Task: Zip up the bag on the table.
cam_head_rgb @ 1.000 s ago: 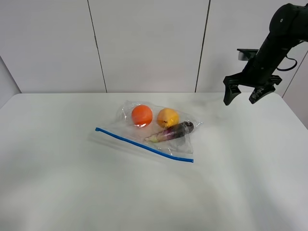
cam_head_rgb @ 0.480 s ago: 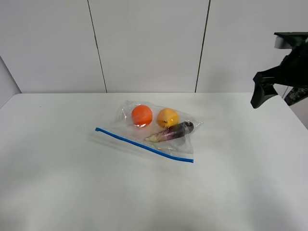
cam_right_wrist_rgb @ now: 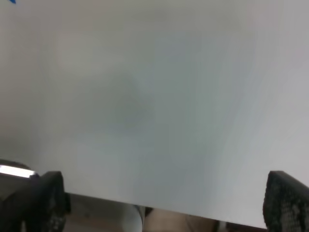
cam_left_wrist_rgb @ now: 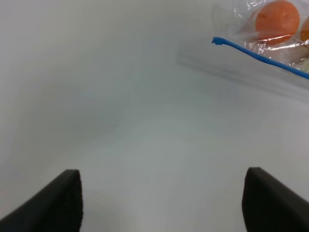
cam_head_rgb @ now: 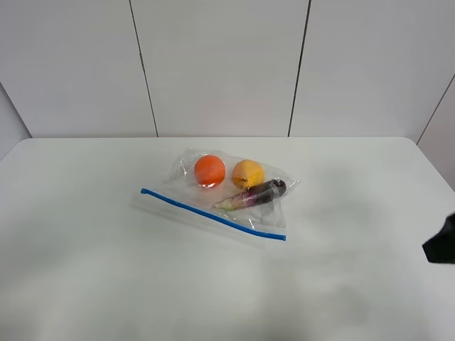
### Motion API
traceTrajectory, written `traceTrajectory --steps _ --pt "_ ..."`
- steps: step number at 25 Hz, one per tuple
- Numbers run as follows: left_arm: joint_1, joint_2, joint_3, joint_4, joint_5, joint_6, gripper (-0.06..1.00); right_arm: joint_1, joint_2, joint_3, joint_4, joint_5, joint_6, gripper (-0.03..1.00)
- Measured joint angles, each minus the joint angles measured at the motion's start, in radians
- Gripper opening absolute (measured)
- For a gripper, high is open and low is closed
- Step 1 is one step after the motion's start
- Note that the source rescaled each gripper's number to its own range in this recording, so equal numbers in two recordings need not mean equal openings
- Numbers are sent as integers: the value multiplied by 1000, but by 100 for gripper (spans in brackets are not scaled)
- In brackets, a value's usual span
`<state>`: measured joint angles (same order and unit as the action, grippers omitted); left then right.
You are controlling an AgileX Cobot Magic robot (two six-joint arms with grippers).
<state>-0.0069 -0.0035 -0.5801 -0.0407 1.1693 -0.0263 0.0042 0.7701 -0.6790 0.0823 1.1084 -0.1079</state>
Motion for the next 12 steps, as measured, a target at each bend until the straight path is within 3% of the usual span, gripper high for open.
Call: traceTrajectory --steps 5,12 --pt "0 0 0 0 0 0 88 0 -310 169 0 -46 3 99" --pt "0 0 0 0 0 0 88 0 -560 184 4 -79 12 99"
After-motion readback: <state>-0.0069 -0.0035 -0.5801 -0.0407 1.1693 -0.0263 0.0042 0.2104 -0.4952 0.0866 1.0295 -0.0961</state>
